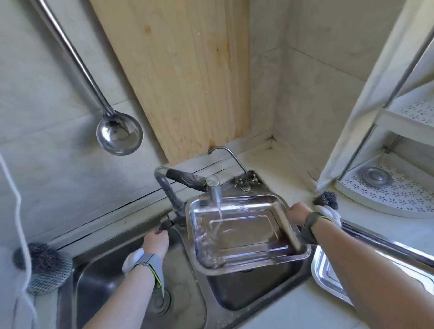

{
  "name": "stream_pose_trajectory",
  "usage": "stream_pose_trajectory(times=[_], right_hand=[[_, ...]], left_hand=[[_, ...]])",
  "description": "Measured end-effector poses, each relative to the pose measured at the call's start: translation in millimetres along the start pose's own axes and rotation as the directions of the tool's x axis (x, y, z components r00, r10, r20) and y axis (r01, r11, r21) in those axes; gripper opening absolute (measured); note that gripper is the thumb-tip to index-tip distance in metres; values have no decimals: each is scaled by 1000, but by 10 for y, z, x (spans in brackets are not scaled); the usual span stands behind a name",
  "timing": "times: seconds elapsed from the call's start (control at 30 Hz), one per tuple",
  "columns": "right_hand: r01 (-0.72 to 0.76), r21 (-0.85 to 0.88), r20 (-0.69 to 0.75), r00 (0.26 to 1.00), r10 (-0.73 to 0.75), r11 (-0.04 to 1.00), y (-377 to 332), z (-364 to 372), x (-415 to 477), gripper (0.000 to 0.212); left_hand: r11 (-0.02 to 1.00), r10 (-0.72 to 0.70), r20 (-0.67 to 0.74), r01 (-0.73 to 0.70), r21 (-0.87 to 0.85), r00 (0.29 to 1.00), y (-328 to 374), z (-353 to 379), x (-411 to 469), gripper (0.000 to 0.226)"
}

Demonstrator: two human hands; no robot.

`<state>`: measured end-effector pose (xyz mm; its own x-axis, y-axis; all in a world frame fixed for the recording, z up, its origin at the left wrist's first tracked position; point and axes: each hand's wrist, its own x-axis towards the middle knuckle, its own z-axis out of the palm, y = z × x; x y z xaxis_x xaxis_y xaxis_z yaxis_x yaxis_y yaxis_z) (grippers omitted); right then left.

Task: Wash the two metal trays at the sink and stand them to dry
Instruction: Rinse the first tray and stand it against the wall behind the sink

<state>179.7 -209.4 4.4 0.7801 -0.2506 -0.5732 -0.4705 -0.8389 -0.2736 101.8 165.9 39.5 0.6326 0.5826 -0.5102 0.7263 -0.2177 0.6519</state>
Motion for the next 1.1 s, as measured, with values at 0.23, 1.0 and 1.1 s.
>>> stream_pose_trajectory(times=[0.23,1.0,1.1], right_hand=[[60,333,-39,998,-49,941,-92,295,-345,29],[534,112,-520,750,-409,838,-366,-57,-876,18],[570,107,-548,718,-430,815,-377,-151,-1010,17]], left_hand=[[998,57,-13,-57,-40,998,17,-67,-35,32],[930,348,97,-357,89,932,72,10,-495,35],[703,455,457,-623,342,764,-20,153,-736,61]])
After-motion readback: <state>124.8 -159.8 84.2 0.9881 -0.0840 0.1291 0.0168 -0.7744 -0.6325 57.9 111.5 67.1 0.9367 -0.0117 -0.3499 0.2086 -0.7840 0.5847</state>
